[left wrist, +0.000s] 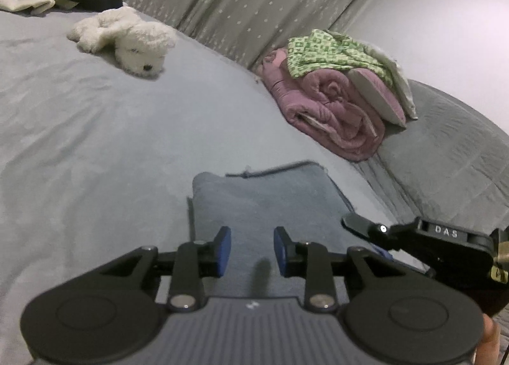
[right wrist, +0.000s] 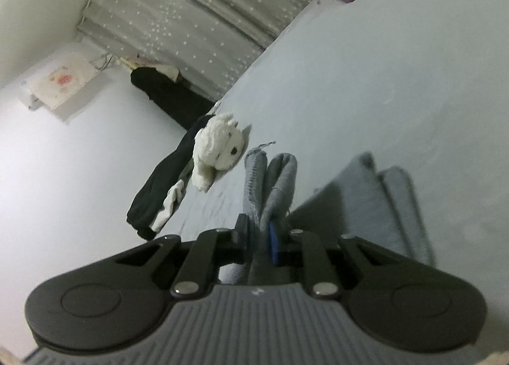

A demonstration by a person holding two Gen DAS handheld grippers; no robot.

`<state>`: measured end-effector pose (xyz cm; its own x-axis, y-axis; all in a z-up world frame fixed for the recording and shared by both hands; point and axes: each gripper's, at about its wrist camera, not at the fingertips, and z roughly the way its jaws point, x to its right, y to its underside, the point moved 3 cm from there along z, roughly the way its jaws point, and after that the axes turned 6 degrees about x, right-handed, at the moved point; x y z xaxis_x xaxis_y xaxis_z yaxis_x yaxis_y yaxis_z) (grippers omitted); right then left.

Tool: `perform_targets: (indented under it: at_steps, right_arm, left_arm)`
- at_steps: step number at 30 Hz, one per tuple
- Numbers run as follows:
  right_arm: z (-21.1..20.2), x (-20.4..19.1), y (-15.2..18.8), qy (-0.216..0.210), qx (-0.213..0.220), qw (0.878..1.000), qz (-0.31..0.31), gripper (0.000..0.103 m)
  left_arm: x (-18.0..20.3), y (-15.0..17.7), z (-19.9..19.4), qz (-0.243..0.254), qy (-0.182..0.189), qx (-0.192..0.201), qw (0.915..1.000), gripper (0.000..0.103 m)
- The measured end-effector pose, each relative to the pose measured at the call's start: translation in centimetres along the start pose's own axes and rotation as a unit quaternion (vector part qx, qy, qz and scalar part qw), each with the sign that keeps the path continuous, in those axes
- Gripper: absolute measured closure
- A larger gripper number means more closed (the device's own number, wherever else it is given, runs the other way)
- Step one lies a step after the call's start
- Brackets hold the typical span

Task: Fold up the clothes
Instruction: 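Open the left gripper and release the folded sweater edge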

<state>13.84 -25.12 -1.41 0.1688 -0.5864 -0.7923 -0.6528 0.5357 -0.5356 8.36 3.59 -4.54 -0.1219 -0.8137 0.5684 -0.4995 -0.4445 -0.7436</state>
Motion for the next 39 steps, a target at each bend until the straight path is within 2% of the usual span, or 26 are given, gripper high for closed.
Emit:
perform_targets:
  at_steps: [7, 11, 13, 14, 17, 19, 21, 26, 29, 31, 34, 39]
  right_arm:
    - [-1.2, 2.7, -1.0, 0.029, 0.004, 1.0, 0.006, 0.086]
    - [-0.4, 4.0, -0.5, 0.069, -0.021, 0.997, -0.01, 0.086]
    - [-0.2, 4.4, -0.3, 0.082, -0.025, 0.996, -0.012, 0.084]
    - [-0.3, 4.5, -0.3, 0.084, -0.023, 0.996, -0.011, 0.079]
    - [-0.7, 3.8, -0.7, 0.087, -0.005, 0.996, -0.032, 0.074]
    - [-1.1, 3.0, -1.1, 0.086, 0.013, 0.994, -0.061, 0.074]
    - [-1.1, 2.6, -1.3, 0.077, 0.027, 0.993, -0.08, 0.074]
    - [0.2, 1.2, -0.7, 0.051, 0.026, 0.989, -0.139, 0.074]
    - [1.0, 1.2, -0.1, 0.044, 0.015, 0.985, -0.165, 0.074]
    - [1.7, 1.3, 0.2, 0.044, 0.011, 0.983, -0.177, 0.074]
    - [2.3, 1.8, 0.3, 0.053, 0.011, 0.979, -0.196, 0.074]
    - [4.2, 3.8, -0.1, 0.097, 0.021, 0.973, -0.208, 0.077]
  left_arm:
    - [3.0, 1.7, 0.8, 0.053, 0.022, -0.012, 0.9983, 0.074]
    - [4.5, 2.9, 1.7, 0.085, 0.032, -0.027, 0.9955, 0.074]
    - [5.1, 3.6, 2.0, 0.099, 0.034, -0.033, 0.994, 0.074]
    - [5.5, 3.8, 2.0, 0.106, 0.035, -0.034, 0.9932, 0.074]
    - [6.7, 4.2, 1.6, 0.132, 0.043, -0.018, 0.9902, 0.074]
    - [7.7, 4.5, 1.2, 0.153, 0.051, -0.004, 0.987, 0.077]
    - [8.6, 4.9, 1.1, 0.166, 0.069, -0.006, 0.9837, 0.079]
    - [10.2, 7.3, 1.7, 0.21, 0.101, -0.041, 0.9716, 0.084]
    - [10.4, 9.0, 2.5, 0.233, 0.099, -0.069, 0.9651, 0.084]
    - [10.5, 10.1, 2.5, 0.261, 0.098, -0.069, 0.9578, 0.084]
    - [11.0, 11.2, 2.2, 0.301, 0.095, -0.06, 0.9468, 0.084]
    - [10.8, 11.6, 1.6, 0.309, 0.099, -0.055, 0.9444, 0.084]
